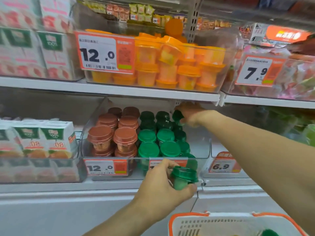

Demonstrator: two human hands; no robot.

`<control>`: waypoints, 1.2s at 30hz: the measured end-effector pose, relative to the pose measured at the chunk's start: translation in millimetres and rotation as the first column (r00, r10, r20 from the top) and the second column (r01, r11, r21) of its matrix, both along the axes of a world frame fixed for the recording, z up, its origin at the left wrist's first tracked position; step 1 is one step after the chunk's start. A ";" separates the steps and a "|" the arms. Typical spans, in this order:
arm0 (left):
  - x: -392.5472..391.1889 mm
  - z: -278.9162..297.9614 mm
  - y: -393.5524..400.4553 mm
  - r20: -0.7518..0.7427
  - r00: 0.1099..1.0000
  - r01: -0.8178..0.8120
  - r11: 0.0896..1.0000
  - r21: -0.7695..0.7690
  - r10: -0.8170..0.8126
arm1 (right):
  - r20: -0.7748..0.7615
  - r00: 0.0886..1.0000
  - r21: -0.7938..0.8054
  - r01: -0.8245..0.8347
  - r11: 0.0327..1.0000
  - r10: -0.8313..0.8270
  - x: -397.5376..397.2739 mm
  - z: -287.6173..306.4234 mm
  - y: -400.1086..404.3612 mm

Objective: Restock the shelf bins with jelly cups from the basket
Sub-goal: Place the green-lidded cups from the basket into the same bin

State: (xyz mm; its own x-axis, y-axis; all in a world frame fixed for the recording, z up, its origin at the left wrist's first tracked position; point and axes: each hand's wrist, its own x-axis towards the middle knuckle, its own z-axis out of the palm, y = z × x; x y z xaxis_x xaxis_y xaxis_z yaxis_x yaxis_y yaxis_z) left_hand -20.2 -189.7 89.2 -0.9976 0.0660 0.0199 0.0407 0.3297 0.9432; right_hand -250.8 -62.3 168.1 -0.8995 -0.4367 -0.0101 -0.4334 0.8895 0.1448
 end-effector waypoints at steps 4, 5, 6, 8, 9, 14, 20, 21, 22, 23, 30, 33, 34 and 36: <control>0.7 2.4 0.4 -0.010 0.999 0.041 0.999 0.005 -0.041 | 0.024 0.997 -0.045 0.078 0.996 -0.077 -23.8 -5.8 -1.6; 0.0 2.6 0.1 -0.012 0.999 0.049 0.999 0.001 -0.049 | 0.041 0.995 -0.046 0.093 0.995 -0.091 -27.4 -7.4 -2.5; -0.9 2.4 0.0 -0.012 0.999 0.051 0.999 -0.003 -0.051 | 0.051 0.994 -0.038 0.101 0.994 -0.099 -30.0 -9.0 -3.5; -2.4 1.6 0.6 -0.008 0.999 0.043 0.999 -0.009 -0.043 | 0.047 0.994 -0.011 0.104 0.995 -0.103 -34.6 -11.1 -5.0; -2.9 1.3 1.6 -0.006 0.999 0.035 0.999 -0.008 -0.035 | 0.042 0.994 0.010 0.105 0.994 -0.105 -36.9 -11.8 -5.5; -8.2 0.5 13.4 -0.004 0.999 0.037 0.999 0.001 -0.037 | 0.027 0.994 0.134 0.100 0.986 -0.105 -45.6 -12.7 -6.7; -12.6 0.6 26.2 -0.006 0.999 0.053 0.998 0.018 -0.053 | -0.025 0.998 0.158 0.066 0.985 -0.063 -49.9 -15.4 -11.8; -13.4 0.5 27.4 -0.007 0.999 0.052 0.998 0.020 -0.052 | -0.032 0.997 0.162 0.070 0.984 -0.066 -50.7 -16.3 -12.1; -14.0 -0.2 28.6 -0.009 0.999 0.049 0.999 0.017 -0.049 | -0.034 0.997 0.168 0.077 0.983 -0.072 -51.3 -17.0 -11.9; -14.1 -0.8 29.6 -0.009 0.999 0.048 0.999 0.016 -0.048 | -0.034 0.997 0.175 0.078 0.981 -0.073 -52.5 -17.9 -11.8; -16.0 -3.0 32.1 -0.026 0.998 0.048 0.999 -0.009 -0.049 | 0.009 0.996 0.189 0.084 0.978 -0.088 -48.8 -15.1 -9.1; -15.0 5.3 32.8 -0.090 0.996 0.025 0.998 0.057 -0.020 | 0.005 1.000 -0.026 0.023 0.999 -0.023 -29.2 -4.9 -6.1; -15.4 8.2 33.4 -0.111 0.994 0.004 0.996 0.088 0.006 | -0.033 0.999 -0.115 -0.025 0.993 0.021 -18.4 -1.2 -2.7; -16.8 12.8 34.0 -0.161 0.982 -0.074 0.987 0.145 0.097 | -0.073 0.989 -0.271 -0.141 0.952 0.126 8.3 6.2 4.6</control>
